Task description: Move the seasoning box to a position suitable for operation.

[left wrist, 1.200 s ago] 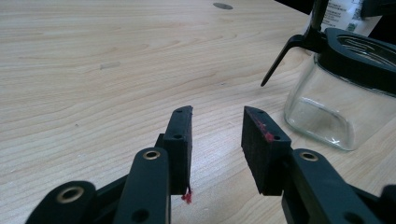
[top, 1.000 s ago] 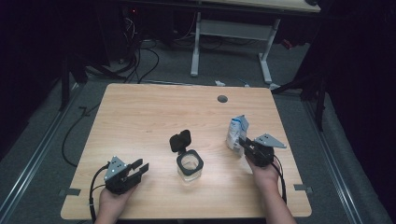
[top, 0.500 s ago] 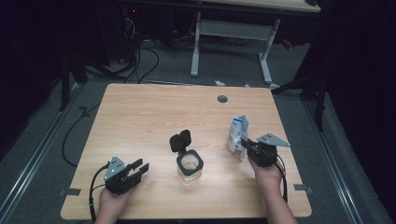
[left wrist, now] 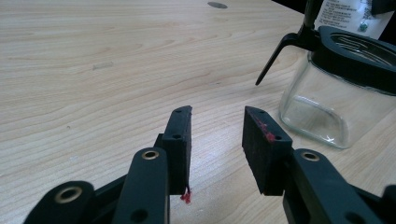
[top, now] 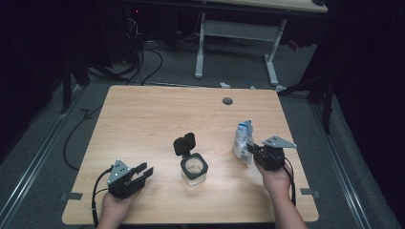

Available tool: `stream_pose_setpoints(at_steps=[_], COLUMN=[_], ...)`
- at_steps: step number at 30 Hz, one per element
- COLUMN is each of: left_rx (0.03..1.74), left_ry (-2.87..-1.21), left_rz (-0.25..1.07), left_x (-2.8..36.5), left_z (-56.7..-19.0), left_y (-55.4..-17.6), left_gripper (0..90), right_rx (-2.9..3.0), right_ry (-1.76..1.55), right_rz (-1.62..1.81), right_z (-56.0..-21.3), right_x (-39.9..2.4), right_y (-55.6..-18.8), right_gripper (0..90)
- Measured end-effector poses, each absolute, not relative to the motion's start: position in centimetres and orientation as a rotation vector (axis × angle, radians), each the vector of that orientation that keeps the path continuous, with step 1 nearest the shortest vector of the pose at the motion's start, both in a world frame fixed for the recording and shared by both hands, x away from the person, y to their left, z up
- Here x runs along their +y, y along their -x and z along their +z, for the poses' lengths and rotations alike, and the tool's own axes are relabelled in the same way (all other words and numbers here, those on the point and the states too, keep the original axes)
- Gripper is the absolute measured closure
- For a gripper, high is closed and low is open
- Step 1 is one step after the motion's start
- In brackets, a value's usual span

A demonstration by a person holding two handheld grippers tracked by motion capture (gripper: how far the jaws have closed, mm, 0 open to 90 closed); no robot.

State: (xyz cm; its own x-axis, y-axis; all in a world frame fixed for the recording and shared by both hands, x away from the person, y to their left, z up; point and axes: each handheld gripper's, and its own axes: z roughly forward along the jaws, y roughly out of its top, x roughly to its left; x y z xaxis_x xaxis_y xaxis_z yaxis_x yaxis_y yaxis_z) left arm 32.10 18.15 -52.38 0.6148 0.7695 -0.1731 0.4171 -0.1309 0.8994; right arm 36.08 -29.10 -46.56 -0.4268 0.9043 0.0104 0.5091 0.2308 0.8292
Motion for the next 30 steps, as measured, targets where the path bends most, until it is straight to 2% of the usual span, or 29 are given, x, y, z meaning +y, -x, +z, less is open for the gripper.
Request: stream_pose_setpoints(at_steps=[16,30], left_rx=[0.963,0.953], left_ry=[-1.741,-1.742], left_rz=[0.381,0.37], left_x=[18.1,17.9], left_z=[-52.4,-52.4], left_y=[-32.2,-32.2], left_gripper=[62.3,62.0], right_rx=[2.186,2.281], right_ry=[-1.297,-1.302], right_rz=[0.976,0.925], right_z=[-43.7,-42.7], right_x=[-28.6,-28.6], right_y=[-35.6,-34.6], right_gripper=[84.4,84.7])
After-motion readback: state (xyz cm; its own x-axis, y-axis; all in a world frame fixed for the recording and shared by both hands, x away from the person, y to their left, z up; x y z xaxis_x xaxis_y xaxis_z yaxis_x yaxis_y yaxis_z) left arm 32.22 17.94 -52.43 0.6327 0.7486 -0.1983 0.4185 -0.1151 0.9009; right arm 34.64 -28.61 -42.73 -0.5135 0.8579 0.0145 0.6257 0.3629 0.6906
